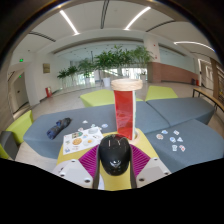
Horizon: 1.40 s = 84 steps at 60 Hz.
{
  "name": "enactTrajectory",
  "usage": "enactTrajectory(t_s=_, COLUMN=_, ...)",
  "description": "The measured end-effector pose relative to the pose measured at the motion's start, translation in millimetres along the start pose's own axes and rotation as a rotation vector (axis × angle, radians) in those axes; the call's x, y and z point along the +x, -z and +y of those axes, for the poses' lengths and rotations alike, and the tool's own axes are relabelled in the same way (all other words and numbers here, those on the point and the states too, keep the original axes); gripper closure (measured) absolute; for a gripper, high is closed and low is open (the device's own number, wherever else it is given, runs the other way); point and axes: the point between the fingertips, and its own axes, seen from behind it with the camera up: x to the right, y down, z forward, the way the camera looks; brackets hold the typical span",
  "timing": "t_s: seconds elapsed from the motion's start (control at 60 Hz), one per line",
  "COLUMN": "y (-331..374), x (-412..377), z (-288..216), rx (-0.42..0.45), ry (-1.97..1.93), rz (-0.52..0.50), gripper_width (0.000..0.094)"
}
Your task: Arrange mouse
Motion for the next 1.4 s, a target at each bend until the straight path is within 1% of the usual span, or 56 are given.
enactTrajectory(t_s=0.067, y=21, x=-43, z=-2, rx=0.024, ry=0.012, rz=-0.037, gripper_width=0.0507)
enactTrajectory(t_s=0.15, y=38, x=-95, z=27, rx=0.02, ry=0.054, rz=-0.07, gripper_width=0.0507)
enactTrajectory(t_s=0.267, y=15, x=-134, z=89, rx=-0.095, ry=0.062, rz=-0.11, gripper_width=0.051)
enactTrajectory(t_s=0.333, y=6, x=-135, z=120, rx=-0.151, ry=0.095, rz=-0.071, gripper_width=0.051)
enactTrajectory(t_s=0.383, y=-2, x=-133, z=134, rx=-0.168, ry=0.115, rz=-0.054, gripper_width=0.0509)
enactTrajectory(t_s=0.433, y=-5, x=-131, z=155, rx=-0.226, ry=0.114, rz=-0.047, gripper_width=0.05)
enactTrajectory(t_s=0.45, y=-5, x=-133, z=148, rx=-0.192, ry=0.111, rz=-0.051, gripper_width=0.0508)
enactTrajectory(t_s=0.483, y=-4, x=-132, z=153, rx=-0.21, ry=0.115, rz=-0.052, gripper_width=0.0508)
enactTrajectory(t_s=0.517, y=-4, x=-132, z=150, rx=-0.207, ry=0.118, rz=-0.055, gripper_width=0.0508)
enactTrajectory(t_s=0.633, y=-4, x=-132, z=152, rx=-0.258, ry=0.16, rz=-0.063, gripper_width=0.037)
enactTrajectory(t_s=0.667, y=0, x=-129, z=155, rx=-0.285, ry=0.172, rz=-0.057, gripper_width=0.0295)
enactTrajectory(t_s=0.683, y=2, x=-127, z=156, rx=-0.293, ry=0.179, rz=-0.051, gripper_width=0.0237)
enactTrajectory(t_s=0.717, y=7, x=-126, z=154, rx=-0.29, ry=0.189, rz=-0.048, gripper_width=0.0117)
enactTrajectory(t_s=0.733, y=11, x=-126, z=153, rx=-0.283, ry=0.193, rz=-0.049, gripper_width=0.0075)
enactTrajectory(t_s=0.817, y=38, x=-123, z=146, rx=-0.26, ry=0.2, rz=-0.045, gripper_width=0.0101)
enactTrajectory(t_s=0.917, y=84, x=-129, z=141, rx=-0.242, ry=0.212, rz=-0.077, gripper_width=0.0097)
enactTrajectory(t_s=1.05, y=141, x=-131, z=129, rx=-0.188, ry=0.226, rz=-0.1, gripper_width=0.0092)
enactTrajectory(t_s=1.283, y=188, x=-115, z=119, rx=-0.151, ry=0.181, rz=-0.085, gripper_width=0.0099)
enactTrajectory(t_s=1.4, y=196, x=-97, z=119, rx=-0.159, ry=0.16, rz=-0.053, gripper_width=0.0105)
